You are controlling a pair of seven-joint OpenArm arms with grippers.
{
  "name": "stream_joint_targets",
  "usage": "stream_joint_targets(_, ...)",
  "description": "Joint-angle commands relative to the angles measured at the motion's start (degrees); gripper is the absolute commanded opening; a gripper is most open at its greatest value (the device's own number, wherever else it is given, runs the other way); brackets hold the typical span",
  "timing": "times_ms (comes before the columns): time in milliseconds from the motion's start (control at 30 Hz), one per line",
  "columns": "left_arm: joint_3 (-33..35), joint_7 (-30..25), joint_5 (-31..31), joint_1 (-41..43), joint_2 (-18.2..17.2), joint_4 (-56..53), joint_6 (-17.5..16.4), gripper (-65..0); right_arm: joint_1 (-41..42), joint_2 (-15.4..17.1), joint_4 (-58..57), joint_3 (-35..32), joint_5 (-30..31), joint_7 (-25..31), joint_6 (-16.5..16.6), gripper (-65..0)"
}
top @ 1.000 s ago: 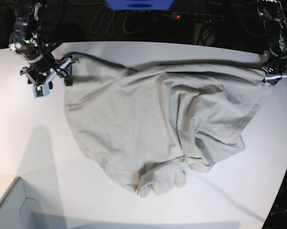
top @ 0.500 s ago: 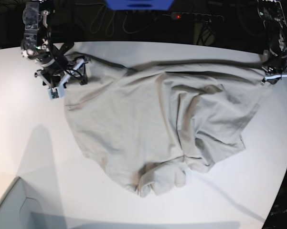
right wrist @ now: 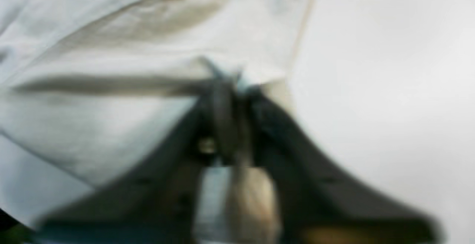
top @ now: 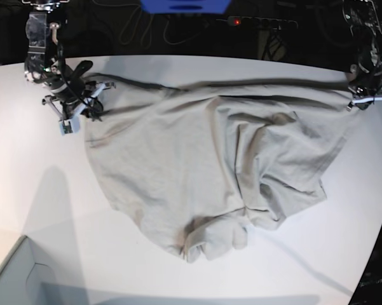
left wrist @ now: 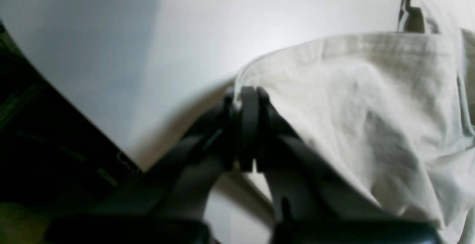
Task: Layout the t-shirt on the table in an organized manner, then fold the t-shirt properly
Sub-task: 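Lift the shirt by its corners with both grippers, then swing the shirt up and lay it flat with both grippers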
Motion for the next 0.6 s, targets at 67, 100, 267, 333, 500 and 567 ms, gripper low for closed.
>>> stream_joint_targets(67, -0.56, -1.13, -0.2, 1.41, -0.85, 3.14, -0.19, -65.0, -3.16, 0.76, 4.12, 0.0, -0.34, -0.75, 0.5, -63.7)
stream_joint_targets(100, -0.56, -1.13, -0.2, 2.11, -0.85, 4.37, -0.19, -65.0, -4.31, 1.03, 6.67, 0.0, -0.34, -0.66, 0.5, -65.0)
stream_joint_targets(267, -0.56, -1.13, -0.2, 3.25, -0.85, 11.4, -0.19, -65.0, -9.4, 1.38, 22.23, 0.79, -0.34, -0.75, 0.5, -65.0)
stream_joint_targets(333, -0.56, -1.13, -0.2, 3.08, -0.85, 13.77, -0.19, -65.0, -10.11, 1.03, 27.24, 2.9, -0.34, -0.84, 0.5, -65.0)
stream_joint_targets(500, -0.29, -1.04, 0.42, -2.64, -1.29, 17.2, -0.19, -65.0, -5.54, -0.2, 33.49, 7.47, -0.16, -1.01, 0.5, -65.0)
stream_joint_targets(567, -0.2, -0.07, 0.5, -7.73, -2.09, 17.47, -0.19, -65.0, -0.7, -0.03, 33.31, 7.82, -0.16, -1.1, 0.5, -65.0)
